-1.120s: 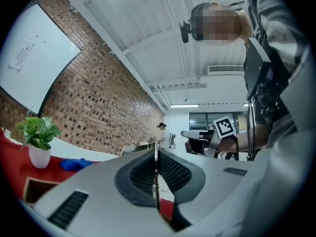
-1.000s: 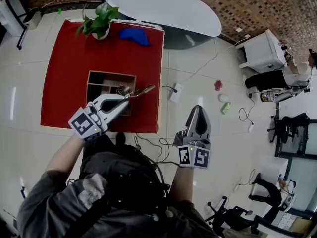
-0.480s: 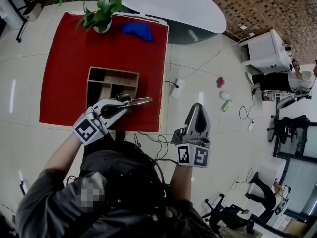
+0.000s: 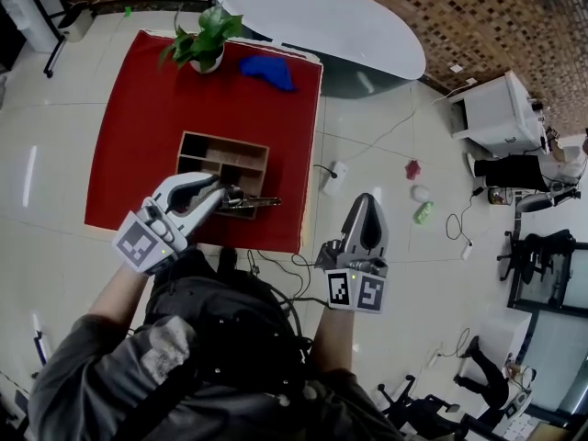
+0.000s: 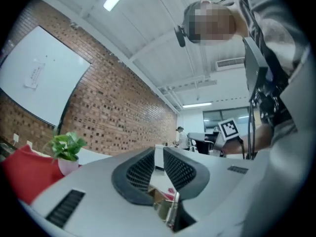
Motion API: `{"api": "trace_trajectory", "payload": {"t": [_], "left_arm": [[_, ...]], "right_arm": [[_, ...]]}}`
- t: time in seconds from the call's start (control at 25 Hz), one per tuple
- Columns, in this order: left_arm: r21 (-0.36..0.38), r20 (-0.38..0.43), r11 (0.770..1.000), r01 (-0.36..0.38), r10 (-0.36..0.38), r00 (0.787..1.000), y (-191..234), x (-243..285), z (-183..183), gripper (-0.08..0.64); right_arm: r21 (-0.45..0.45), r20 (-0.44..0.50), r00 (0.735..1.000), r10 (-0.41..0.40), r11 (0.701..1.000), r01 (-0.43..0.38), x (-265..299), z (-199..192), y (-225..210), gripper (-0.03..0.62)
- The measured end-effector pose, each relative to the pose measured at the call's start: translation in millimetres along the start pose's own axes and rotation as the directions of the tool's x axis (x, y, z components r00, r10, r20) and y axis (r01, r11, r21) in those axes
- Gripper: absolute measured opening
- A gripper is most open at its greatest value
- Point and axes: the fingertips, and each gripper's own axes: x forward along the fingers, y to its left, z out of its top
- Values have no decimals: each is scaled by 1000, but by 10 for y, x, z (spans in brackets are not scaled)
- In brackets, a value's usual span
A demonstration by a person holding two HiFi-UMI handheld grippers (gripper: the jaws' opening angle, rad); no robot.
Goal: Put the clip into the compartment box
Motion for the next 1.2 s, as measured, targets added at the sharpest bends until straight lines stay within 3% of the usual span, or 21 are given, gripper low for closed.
{"api": "trace_trajectory", "payload": {"t": [0.12,0.28,0.48,0.72,1.2], "left_arm": [[29,76,997,-67,65,995,175,-131,450,42],[13,149,991,-134,131,980,410,-351,899,32],[87,149,973,-212,198,969,715,-690,1201,32],[47,147,953,-300,291,945,941,-1054,1245,32],[4,141,938,-348,344,928,1095,-1415,1386,32]], "right_arm": [[-10,54,998,14,1000,-14,84,197,127,0],[-28,66,997,46,999,-44,194,326,307,0],[-40,72,994,79,996,-76,368,413,551,0],[-41,36,995,95,995,-93,459,345,802,-2],[-72,20,994,111,991,-109,517,464,1116,-2]]}}
